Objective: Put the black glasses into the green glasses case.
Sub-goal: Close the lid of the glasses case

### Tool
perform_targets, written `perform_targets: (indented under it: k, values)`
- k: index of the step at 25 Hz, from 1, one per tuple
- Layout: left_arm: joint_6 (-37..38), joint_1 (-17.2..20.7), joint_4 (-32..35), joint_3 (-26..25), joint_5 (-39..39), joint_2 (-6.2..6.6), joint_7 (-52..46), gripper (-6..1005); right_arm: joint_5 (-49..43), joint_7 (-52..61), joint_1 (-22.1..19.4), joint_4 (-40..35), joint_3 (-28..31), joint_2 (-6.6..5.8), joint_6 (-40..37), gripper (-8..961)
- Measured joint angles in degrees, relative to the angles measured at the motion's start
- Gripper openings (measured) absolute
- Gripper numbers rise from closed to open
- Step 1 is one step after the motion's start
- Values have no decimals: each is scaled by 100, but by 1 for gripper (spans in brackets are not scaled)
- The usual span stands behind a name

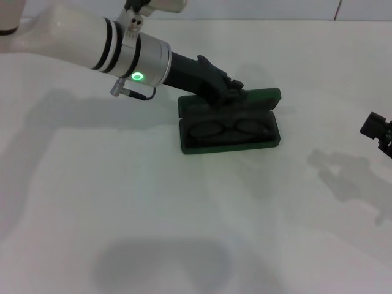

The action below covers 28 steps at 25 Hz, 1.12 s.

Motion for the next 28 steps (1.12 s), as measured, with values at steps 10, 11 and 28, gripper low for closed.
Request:
perform_targets:
  k: [10,11,28]
  values:
    - [279,24,29,44,406,-138,-168,190,-61,-23,-14,1,-16,-3,-9,160]
    - [347,23,26,45,468,-153,-169,190,-61,-36,-15,1,-16,-4,2,160]
    - [828,1177,2319,-1443,1062,-321,-221,185,-64,-165,-95,0,-35,-26,-69,164]
